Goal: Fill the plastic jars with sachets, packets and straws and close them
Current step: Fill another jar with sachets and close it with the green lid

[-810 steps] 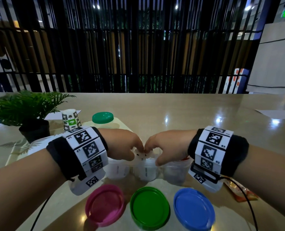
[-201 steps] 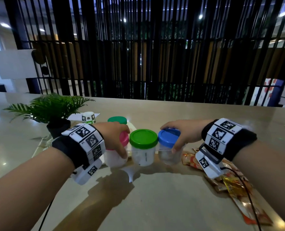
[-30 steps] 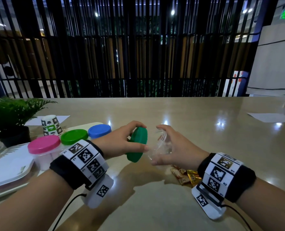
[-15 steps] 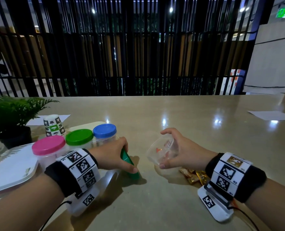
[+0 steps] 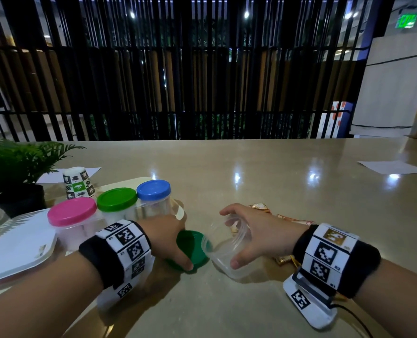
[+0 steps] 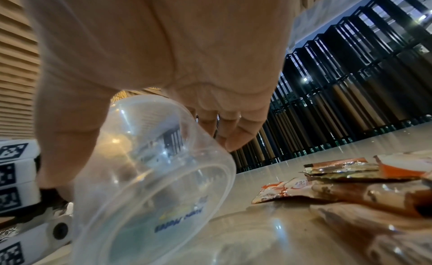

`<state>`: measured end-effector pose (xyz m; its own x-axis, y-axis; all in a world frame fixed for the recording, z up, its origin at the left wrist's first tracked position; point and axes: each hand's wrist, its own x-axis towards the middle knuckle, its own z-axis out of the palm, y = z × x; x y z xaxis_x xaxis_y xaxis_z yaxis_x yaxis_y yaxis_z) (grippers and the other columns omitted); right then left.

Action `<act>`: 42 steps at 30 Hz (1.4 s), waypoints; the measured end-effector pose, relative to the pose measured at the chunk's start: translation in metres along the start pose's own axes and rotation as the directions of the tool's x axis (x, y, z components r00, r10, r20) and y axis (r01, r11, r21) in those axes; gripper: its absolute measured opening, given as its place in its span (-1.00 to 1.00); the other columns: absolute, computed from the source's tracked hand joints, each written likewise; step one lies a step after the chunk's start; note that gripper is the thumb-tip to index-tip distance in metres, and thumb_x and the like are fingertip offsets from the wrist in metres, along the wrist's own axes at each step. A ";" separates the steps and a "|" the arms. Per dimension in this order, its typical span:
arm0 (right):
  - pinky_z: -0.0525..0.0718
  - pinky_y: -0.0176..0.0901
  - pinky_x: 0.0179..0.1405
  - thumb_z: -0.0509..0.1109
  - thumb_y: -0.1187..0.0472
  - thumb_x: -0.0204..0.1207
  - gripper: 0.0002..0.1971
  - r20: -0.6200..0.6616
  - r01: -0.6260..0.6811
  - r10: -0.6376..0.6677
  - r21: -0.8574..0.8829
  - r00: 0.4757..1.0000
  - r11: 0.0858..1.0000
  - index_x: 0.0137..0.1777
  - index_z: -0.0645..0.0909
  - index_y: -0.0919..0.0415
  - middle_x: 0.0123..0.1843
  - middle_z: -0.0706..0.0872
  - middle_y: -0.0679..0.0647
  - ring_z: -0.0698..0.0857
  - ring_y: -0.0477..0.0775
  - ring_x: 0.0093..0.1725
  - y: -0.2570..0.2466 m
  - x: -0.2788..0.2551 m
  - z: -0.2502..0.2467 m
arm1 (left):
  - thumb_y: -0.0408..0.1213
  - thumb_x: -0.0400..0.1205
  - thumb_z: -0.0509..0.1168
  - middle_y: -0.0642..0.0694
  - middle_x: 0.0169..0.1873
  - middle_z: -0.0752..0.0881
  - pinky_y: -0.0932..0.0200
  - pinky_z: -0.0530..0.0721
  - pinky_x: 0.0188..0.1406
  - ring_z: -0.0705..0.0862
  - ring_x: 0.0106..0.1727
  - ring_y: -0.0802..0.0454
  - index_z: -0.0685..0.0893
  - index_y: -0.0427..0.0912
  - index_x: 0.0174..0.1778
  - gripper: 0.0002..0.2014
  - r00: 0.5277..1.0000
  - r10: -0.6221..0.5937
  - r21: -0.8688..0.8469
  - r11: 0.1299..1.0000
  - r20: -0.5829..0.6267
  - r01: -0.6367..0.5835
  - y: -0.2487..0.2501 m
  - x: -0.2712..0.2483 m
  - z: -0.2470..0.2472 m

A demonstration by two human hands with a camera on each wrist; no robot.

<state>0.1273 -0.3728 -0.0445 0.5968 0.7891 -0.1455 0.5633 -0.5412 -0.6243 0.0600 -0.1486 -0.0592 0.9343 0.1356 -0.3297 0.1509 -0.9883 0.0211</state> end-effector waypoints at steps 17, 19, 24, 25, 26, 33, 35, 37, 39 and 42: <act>0.58 -0.03 0.36 0.73 0.07 0.13 0.12 0.099 -0.023 0.043 -0.188 0.994 0.982 0.57 0.06 -0.28 0.35 0.42 -0.20 0.50 -0.06 0.34 0.002 0.002 0.010 | 0.27 0.30 0.54 0.03 0.25 0.61 0.09 0.64 0.27 0.60 0.23 0.04 0.50 -0.04 0.45 -0.16 1.000 0.019 0.050 0.999 -0.002 -0.019 0.004 -0.003 -0.002; 0.57 -0.02 0.37 0.73 0.06 0.13 0.15 0.108 -0.018 0.043 -0.230 0.993 0.973 0.58 0.01 -0.30 0.42 0.41 -0.15 0.50 -0.03 0.36 0.002 0.002 0.011 | 0.25 0.31 0.55 0.03 0.26 0.60 0.09 0.63 0.28 0.59 0.24 0.04 0.49 -0.03 0.46 -0.16 1.000 0.017 0.047 0.999 -0.007 -0.016 0.005 -0.004 -0.003; 0.40 0.10 0.52 0.73 -0.06 0.09 0.24 0.169 -0.024 0.058 -0.199 0.984 0.980 0.59 -0.12 -0.37 0.62 0.28 -0.09 0.35 0.02 0.55 0.005 -0.003 0.001 | 0.25 0.31 0.55 0.01 0.52 0.44 -0.01 0.48 0.49 0.45 0.50 0.00 0.25 -0.01 0.64 0.03 1.000 -0.005 0.031 0.999 0.013 0.004 0.005 -0.005 -0.005; 0.39 0.09 0.53 0.71 -0.10 0.10 0.22 0.177 -0.026 0.059 -0.183 0.982 0.983 0.60 -0.10 -0.35 0.62 0.27 -0.11 0.36 0.00 0.55 0.005 -0.005 -0.005 | 0.26 0.30 0.55 0.01 0.57 0.37 -0.05 0.42 0.54 0.39 0.55 -0.01 0.19 0.01 0.66 0.07 1.000 -0.006 0.017 1.000 0.024 0.006 0.005 -0.006 -0.007; 0.42 0.05 0.51 0.68 -0.15 0.14 0.16 0.176 -0.029 0.061 -0.177 0.983 0.984 0.62 -0.06 -0.31 0.61 0.29 -0.12 0.39 -0.02 0.52 0.005 -0.008 -0.012 | 0.26 0.29 0.55 0.01 0.61 0.31 -0.08 0.37 0.58 0.33 0.59 -0.02 0.13 0.02 0.68 0.10 0.999 -0.001 -0.004 1.000 0.033 0.001 0.005 -0.008 -0.010; 0.63 -0.03 0.26 0.36 0.04 0.59 -0.73 -0.024 -0.083 0.081 -0.119 0.996 0.989 0.27 0.51 -0.10 0.18 0.65 -0.10 0.65 -0.08 0.17 0.026 -0.020 -0.077 | 0.22 0.30 0.56 0.12 0.63 0.20 0.00 0.31 0.59 0.25 0.61 0.07 0.01 0.15 0.69 0.13 0.986 0.164 -0.171 0.971 -0.019 -0.165 0.027 -0.027 -0.030; 0.65 -0.04 0.17 0.30 0.14 0.63 -0.81 -0.078 -0.147 0.136 -0.145 0.988 0.979 0.21 0.53 -0.05 0.13 0.67 -0.03 0.67 -0.04 0.09 0.038 -0.016 -0.087 | 0.19 0.33 0.55 0.14 0.64 0.17 0.06 0.29 0.57 0.22 0.62 0.08 0.00 0.17 0.69 0.11 0.977 0.212 -0.163 0.963 -0.032 -0.215 0.040 -0.029 -0.032; 0.63 -0.07 0.15 0.29 0.14 0.65 -0.85 -0.105 -0.219 0.200 -0.223 0.974 0.950 0.18 0.53 -0.04 0.11 0.67 -0.01 0.66 -0.03 0.05 0.050 -0.011 -0.090 | 0.16 0.35 0.56 0.15 0.64 0.15 0.10 0.26 0.54 0.20 0.62 0.08 0.00 0.17 0.69 0.10 0.966 0.255 -0.163 0.952 -0.041 -0.258 0.053 -0.028 -0.032; 0.59 -0.06 0.24 0.31 0.12 0.63 -0.82 -0.102 -0.287 0.269 -0.323 0.958 0.902 0.21 0.53 -0.04 0.15 0.67 -0.03 0.65 -0.03 0.11 0.061 -0.005 -0.087 | 0.15 0.35 0.57 0.14 0.63 0.19 0.11 0.27 0.55 0.23 0.61 0.08 0.02 0.15 0.69 0.09 0.959 0.280 -0.174 0.943 -0.043 -0.284 0.063 -0.025 -0.030; 0.56 -0.07 0.30 0.36 0.10 0.60 -0.68 -0.088 -0.349 0.345 -0.423 0.934 0.836 0.34 0.51 0.00 0.27 0.63 -0.04 0.61 -0.02 0.20 0.072 0.003 -0.078 | 0.13 0.34 0.58 0.10 0.55 0.32 0.09 0.38 0.54 0.35 0.53 0.10 0.12 0.08 0.67 0.05 0.958 0.284 -0.179 0.941 -0.045 -0.288 0.072 -0.021 -0.026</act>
<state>0.2148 -0.4321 -0.0299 0.8025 0.5247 -0.2840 0.5046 -0.8509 -0.1461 0.0593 -0.2213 -0.0265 0.9521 -0.1480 -0.2676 -0.0690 -0.9564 0.2838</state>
